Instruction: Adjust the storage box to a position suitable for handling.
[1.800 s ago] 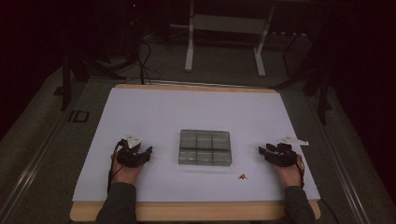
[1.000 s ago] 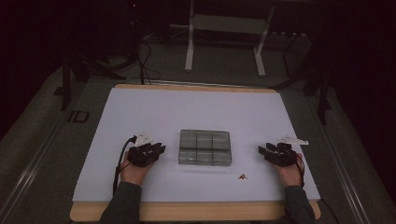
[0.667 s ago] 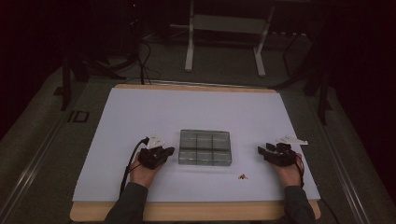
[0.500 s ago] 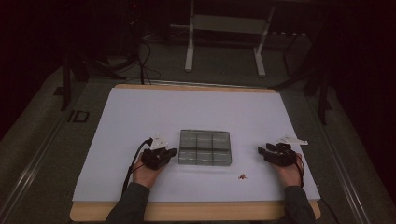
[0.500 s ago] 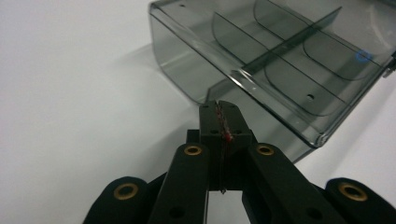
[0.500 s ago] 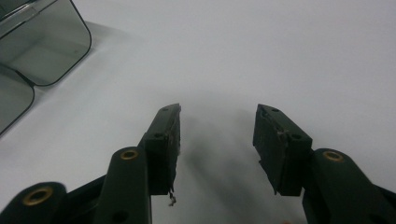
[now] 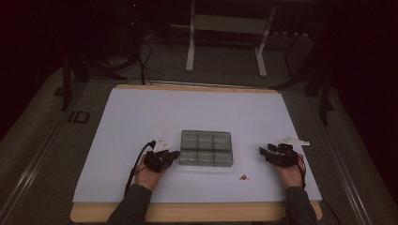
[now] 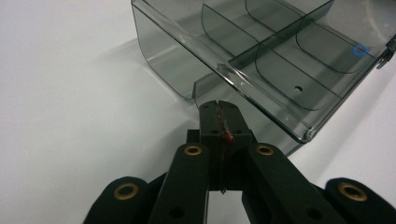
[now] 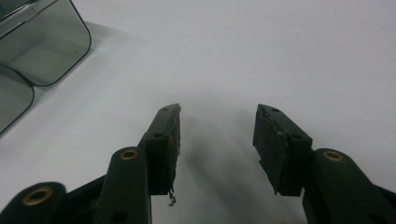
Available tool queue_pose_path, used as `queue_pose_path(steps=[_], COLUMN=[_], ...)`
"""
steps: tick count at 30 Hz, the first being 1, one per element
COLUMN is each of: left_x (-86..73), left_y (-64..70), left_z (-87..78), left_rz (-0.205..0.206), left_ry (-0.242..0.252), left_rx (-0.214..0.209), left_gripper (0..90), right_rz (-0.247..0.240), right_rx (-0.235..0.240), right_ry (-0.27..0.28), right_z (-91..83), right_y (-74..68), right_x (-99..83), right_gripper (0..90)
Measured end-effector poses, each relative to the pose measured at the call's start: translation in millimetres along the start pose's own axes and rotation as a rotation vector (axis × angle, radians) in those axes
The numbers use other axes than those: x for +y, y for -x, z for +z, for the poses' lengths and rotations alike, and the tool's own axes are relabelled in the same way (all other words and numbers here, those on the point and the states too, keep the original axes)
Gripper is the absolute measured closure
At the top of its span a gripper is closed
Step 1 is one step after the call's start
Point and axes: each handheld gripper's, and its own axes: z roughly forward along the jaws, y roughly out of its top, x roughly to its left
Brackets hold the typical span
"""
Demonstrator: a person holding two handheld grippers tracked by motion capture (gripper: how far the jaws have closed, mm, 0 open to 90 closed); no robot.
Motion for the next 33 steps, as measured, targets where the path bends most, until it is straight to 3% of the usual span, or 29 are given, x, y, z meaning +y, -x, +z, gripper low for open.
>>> queue_pose_path(steps=[13,25,30,33], left_x=[0.4,0.0,-2.4,-2.6], left_y=[9.7,6.1,2.5,1.4], left_z=[2.7,1.5,0.6,-1.0], left_rz=[0.02,0.014,0.004,0.0], left_ry=[-0.008,-0.001,0.0,0.007], left_rx=[-0.016,-0.009,-0.003,0.003], left_gripper=[89.5,83.7,82.7,80.5], right_rz=[-0.003,-0.006,0.008,-0.008], right_rx=[0.003,0.006,0.05,0.082], right_ry=[-0.002,0.009,0.023,0.035], right_z=[0.1,-2.7,-4.2,-6.4], right_y=[0.0,-1.8,-3.8,-10.9], right_x=[0.1,0.4,2.1,5.5], right_gripper=[51.3,52.5,55.9,57.9])
